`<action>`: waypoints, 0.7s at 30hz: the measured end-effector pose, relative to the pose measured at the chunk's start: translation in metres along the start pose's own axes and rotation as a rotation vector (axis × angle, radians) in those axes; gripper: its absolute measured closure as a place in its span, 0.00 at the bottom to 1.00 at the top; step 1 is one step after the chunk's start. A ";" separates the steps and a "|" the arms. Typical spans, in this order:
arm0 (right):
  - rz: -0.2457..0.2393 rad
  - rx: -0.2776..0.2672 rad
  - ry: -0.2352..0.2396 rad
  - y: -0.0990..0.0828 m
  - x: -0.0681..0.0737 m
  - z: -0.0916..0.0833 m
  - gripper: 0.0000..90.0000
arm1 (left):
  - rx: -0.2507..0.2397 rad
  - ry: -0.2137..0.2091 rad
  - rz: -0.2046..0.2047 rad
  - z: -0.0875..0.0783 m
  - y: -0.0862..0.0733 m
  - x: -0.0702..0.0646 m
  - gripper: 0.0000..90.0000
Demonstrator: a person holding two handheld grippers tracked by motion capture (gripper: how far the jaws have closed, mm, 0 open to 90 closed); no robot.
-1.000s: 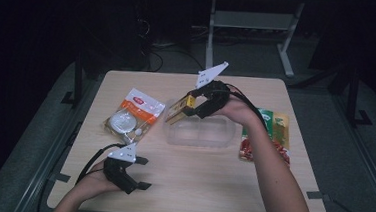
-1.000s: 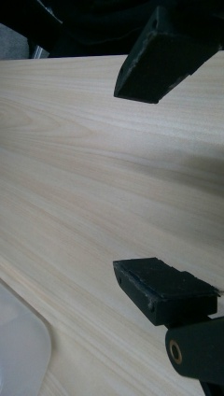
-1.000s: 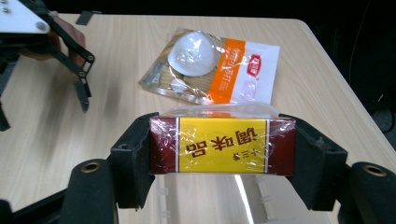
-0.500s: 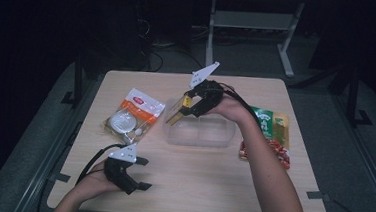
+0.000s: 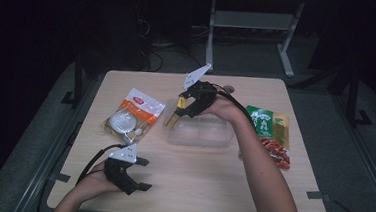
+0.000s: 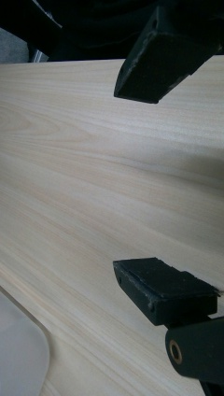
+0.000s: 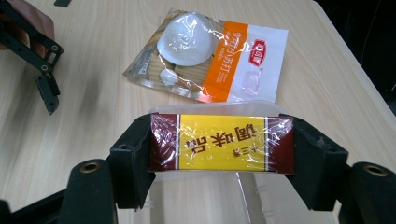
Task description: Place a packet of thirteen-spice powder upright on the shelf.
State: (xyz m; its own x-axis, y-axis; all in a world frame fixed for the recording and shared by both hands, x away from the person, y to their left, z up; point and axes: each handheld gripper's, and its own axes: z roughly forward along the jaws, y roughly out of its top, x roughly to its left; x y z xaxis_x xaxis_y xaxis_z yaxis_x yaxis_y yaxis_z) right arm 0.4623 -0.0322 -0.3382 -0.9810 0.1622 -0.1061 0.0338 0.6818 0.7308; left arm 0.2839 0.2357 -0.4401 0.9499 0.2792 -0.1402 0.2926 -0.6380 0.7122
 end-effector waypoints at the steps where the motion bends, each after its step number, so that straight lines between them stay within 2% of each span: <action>1: 0.003 -0.001 0.005 0.001 0.000 0.001 0.35 | -0.009 -0.003 -0.008 0.000 0.000 0.000 0.15; 10: 0.005 0.001 0.007 0.004 -0.003 0.015 0.35 | -0.009 -0.005 -0.008 0.000 0.000 0.000 0.15; 21: 0.016 0.011 0.025 0.004 -0.006 0.035 0.35 | -0.024 -0.008 -0.049 0.001 0.000 0.002 0.15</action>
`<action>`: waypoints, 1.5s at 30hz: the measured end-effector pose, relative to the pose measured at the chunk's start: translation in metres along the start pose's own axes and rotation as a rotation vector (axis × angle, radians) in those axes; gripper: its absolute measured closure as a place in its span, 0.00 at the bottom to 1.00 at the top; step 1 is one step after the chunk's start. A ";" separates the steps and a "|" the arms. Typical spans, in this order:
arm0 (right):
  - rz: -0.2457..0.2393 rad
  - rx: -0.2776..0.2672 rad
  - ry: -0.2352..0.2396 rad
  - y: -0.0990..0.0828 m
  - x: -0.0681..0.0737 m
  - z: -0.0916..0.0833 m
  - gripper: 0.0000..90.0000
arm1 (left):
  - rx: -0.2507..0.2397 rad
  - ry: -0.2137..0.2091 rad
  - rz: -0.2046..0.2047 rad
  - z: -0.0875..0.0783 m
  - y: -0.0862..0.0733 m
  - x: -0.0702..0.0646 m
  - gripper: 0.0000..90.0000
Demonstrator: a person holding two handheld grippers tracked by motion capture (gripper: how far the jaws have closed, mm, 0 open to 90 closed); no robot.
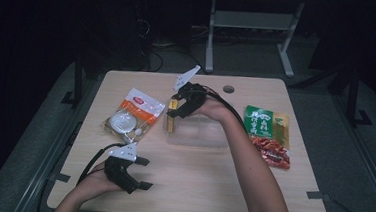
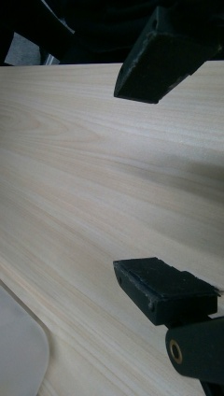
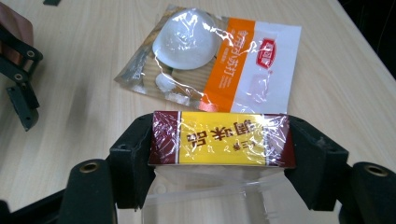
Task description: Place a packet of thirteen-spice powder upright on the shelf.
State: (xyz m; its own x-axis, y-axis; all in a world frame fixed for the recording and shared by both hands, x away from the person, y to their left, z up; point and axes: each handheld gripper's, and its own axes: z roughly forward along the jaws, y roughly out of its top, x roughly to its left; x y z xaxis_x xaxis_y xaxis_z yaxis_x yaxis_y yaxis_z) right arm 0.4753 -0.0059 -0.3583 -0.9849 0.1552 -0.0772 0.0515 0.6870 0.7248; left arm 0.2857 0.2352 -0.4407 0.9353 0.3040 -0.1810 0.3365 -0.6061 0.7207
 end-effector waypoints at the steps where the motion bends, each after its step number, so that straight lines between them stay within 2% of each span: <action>1: 0.000 0.000 0.000 0.000 0.000 0.000 0.35 | 0.000 0.000 0.000 0.000 0.000 0.000 0.15; 3: 0.002 0.030 0.006 -0.001 0.000 0.008 0.35 | -0.001 -0.004 -0.005 0.001 0.000 0.000 0.15; 6: 0.005 0.040 0.008 -0.002 0.000 0.015 0.35 | -0.002 -0.007 -0.010 0.002 0.001 0.000 0.15; 11: 0.018 0.029 0.011 -0.001 -0.002 0.017 0.34 | 0.003 -0.005 -0.003 0.002 0.000 0.000 0.15; 15: 0.052 0.024 0.024 -0.003 -0.003 0.018 0.27 | 0.007 -0.006 -0.003 0.002 0.000 0.000 0.15; 18: 0.075 0.013 -0.011 -0.002 -0.004 0.010 0.18 | 0.001 -0.002 -0.005 0.001 0.000 0.001 0.15; 20: 0.083 0.004 -0.017 -0.002 -0.003 0.007 0.17 | 0.001 -0.002 -0.004 0.001 0.000 0.001 0.15; 24: 0.096 -0.021 -0.046 -0.002 0.001 -0.016 0.15 | 0.000 0.002 -0.009 0.000 0.000 0.001 0.15; 26: 0.102 -0.019 -0.050 -0.003 0.002 -0.019 0.15 | -0.007 0.005 -0.013 0.000 0.000 0.002 0.15; 28: 0.124 -0.027 -0.071 -0.009 0.008 -0.032 0.15 | 0.001 0.009 -0.012 -0.001 0.000 0.003 0.15; 33: 0.169 -0.029 -0.106 -0.019 0.018 -0.046 0.15 | 0.009 0.025 -0.013 -0.001 -0.001 0.003 0.16; 36: 0.202 -0.030 -0.126 -0.030 0.030 -0.058 0.16 | 0.014 0.029 -0.016 -0.001 0.000 0.004 0.16; 37: 0.202 -0.030 -0.126 -0.030 0.030 -0.058 0.16 | 0.014 0.029 -0.016 -0.001 0.000 0.004 0.16; 38: 0.197 -0.036 -0.142 -0.037 0.036 -0.063 0.16 | 0.018 0.031 -0.016 -0.001 -0.001 0.004 0.16; 41: 0.205 -0.037 -0.151 -0.046 0.049 -0.071 0.15 | 0.012 0.034 -0.027 -0.001 -0.001 0.003 0.16; 42: 0.205 -0.037 -0.151 -0.046 0.049 -0.071 0.15 | 0.015 0.035 -0.025 -0.001 -0.001 0.003 0.16; 43: 0.198 -0.032 -0.163 -0.053 0.059 -0.074 0.15 | 0.014 0.039 -0.024 -0.001 -0.001 0.003 0.16; 45: 0.214 -0.032 -0.170 -0.062 0.069 -0.077 0.16 | 0.022 0.044 -0.023 -0.002 0.000 0.004 0.16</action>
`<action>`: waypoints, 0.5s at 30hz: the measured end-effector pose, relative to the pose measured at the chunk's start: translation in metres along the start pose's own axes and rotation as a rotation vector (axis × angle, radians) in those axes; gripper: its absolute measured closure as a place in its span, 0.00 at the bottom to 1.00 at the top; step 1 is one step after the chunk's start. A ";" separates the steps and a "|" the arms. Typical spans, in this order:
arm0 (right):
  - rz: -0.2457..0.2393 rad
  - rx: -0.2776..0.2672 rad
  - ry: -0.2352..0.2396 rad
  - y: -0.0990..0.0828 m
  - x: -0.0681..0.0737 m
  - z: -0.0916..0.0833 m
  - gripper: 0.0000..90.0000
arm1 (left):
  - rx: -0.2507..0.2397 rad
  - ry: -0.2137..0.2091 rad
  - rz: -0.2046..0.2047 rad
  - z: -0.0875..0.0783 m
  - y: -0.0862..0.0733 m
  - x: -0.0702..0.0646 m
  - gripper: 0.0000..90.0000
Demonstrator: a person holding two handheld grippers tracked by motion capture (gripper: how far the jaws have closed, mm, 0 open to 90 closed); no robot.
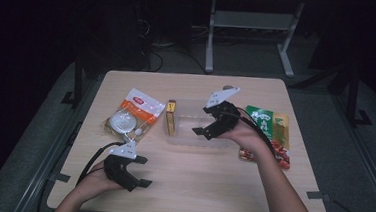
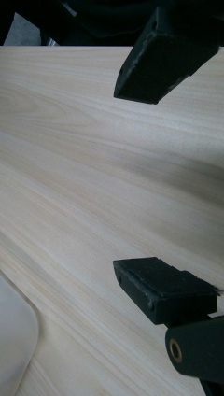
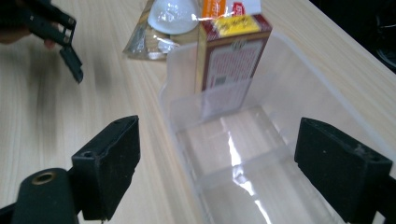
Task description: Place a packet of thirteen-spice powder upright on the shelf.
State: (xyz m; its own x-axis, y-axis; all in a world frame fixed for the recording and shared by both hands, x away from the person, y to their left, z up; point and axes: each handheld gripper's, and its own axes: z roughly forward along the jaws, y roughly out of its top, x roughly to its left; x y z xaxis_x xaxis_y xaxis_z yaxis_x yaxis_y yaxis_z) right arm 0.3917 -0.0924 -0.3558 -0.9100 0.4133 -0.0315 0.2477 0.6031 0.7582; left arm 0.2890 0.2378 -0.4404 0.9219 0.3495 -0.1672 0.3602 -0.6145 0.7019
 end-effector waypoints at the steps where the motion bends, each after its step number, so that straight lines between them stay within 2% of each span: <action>1: -0.001 -0.005 -0.003 -0.005 0.003 -0.002 0.16 | 0.000 0.000 0.000 0.000 0.000 0.000 0.16; 5: 0.001 0.008 -0.023 -0.025 0.009 -0.007 0.16 | 0.003 0.013 0.002 0.000 0.000 0.001 0.16; 8: 0.011 0.003 -0.030 -0.033 0.013 -0.011 0.16 | 0.000 0.016 -0.005 0.000 0.000 0.000 0.16; 15: 0.070 -0.001 -0.044 -0.065 0.034 -0.026 0.16 | 0.004 0.033 -0.014 -0.002 -0.001 0.001 0.16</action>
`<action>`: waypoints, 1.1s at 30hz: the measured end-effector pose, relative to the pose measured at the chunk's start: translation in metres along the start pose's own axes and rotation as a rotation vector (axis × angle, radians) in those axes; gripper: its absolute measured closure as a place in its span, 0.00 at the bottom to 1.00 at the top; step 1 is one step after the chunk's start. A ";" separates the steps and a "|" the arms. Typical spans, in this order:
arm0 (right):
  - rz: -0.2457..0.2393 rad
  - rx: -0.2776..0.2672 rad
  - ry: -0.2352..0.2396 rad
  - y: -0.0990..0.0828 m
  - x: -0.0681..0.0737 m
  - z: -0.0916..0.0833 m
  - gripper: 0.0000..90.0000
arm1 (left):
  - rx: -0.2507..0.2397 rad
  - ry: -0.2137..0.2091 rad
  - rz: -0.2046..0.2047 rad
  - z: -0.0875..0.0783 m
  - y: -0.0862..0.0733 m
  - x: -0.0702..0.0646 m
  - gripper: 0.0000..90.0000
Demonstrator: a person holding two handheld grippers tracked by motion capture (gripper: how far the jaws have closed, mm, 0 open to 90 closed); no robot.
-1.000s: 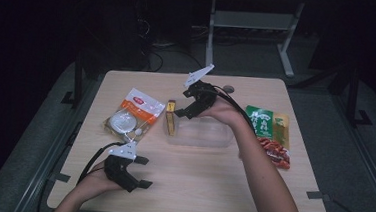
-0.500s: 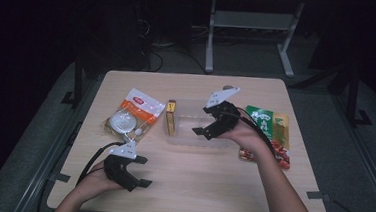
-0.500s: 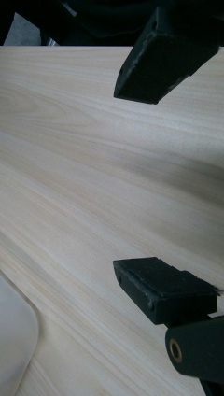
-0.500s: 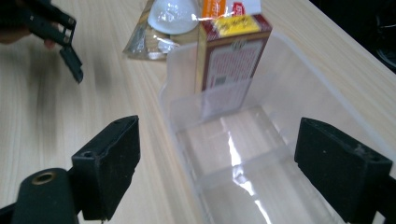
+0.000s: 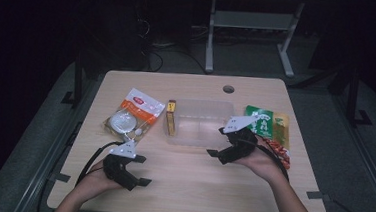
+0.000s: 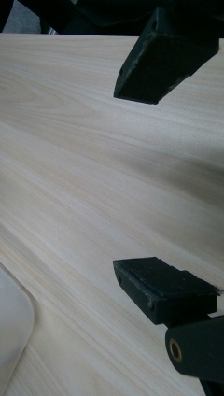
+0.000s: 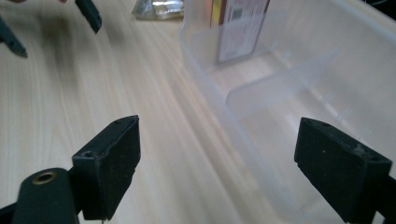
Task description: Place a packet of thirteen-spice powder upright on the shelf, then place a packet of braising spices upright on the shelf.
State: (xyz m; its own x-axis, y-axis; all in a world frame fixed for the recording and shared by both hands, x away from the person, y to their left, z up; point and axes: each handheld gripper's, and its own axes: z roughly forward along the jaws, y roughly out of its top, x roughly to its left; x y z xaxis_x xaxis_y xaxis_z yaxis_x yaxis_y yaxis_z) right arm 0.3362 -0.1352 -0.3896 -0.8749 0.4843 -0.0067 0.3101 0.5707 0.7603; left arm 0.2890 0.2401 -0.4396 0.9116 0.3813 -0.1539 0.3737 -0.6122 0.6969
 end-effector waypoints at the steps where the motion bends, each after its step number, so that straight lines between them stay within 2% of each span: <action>1: 0.016 0.000 0.001 -0.005 0.003 -0.001 0.16 | 0.000 0.000 0.000 0.000 0.000 0.000 0.16; 4: 0.022 0.014 -0.009 -0.014 0.007 -0.003 0.16 | -0.008 0.011 -0.003 -0.001 0.000 0.001 0.16; 9: 0.053 0.026 -0.034 -0.041 0.019 -0.009 0.16 | 0.003 0.027 -0.013 -0.004 -0.001 0.003 0.16; 12: 0.059 0.033 -0.033 -0.049 0.022 -0.011 0.16 | 0.004 0.039 -0.010 -0.006 -0.001 0.004 0.16; 14: 0.077 0.033 -0.026 -0.060 0.027 -0.013 0.16 | -0.007 0.059 -0.022 -0.010 0.000 0.005 0.16; 16: 0.072 0.042 -0.030 -0.065 0.029 -0.014 0.16 | -0.007 0.069 -0.022 -0.012 0.000 0.006 0.16; 25: 0.098 0.045 -0.026 -0.077 0.031 -0.019 0.16 | -0.027 0.189 -0.052 -0.031 0.009 0.019 0.16; 28: 0.104 0.048 -0.026 -0.079 0.031 -0.020 0.16 | -0.027 0.239 -0.062 -0.039 0.014 0.028 0.16; 29: 0.106 0.044 -0.024 -0.080 0.031 -0.019 0.16 | -0.042 0.262 -0.082 -0.043 0.018 0.034 0.16; 30: 0.106 0.044 -0.024 -0.080 0.031 -0.019 0.16 | -0.042 0.262 -0.082 -0.043 0.018 0.034 0.16; 33: 0.116 0.047 -0.027 -0.082 0.032 -0.019 0.16 | -0.060 0.303 -0.104 -0.052 0.024 0.044 0.16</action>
State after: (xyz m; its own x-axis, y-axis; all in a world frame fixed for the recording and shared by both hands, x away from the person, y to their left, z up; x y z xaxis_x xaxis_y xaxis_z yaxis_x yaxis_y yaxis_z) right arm 0.2761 -0.1790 -0.4401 -0.8222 0.5659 0.0612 0.4260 0.5404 0.7256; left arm 0.3290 0.2780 -0.3930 0.7734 0.6337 -0.0171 0.4428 -0.5207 0.7300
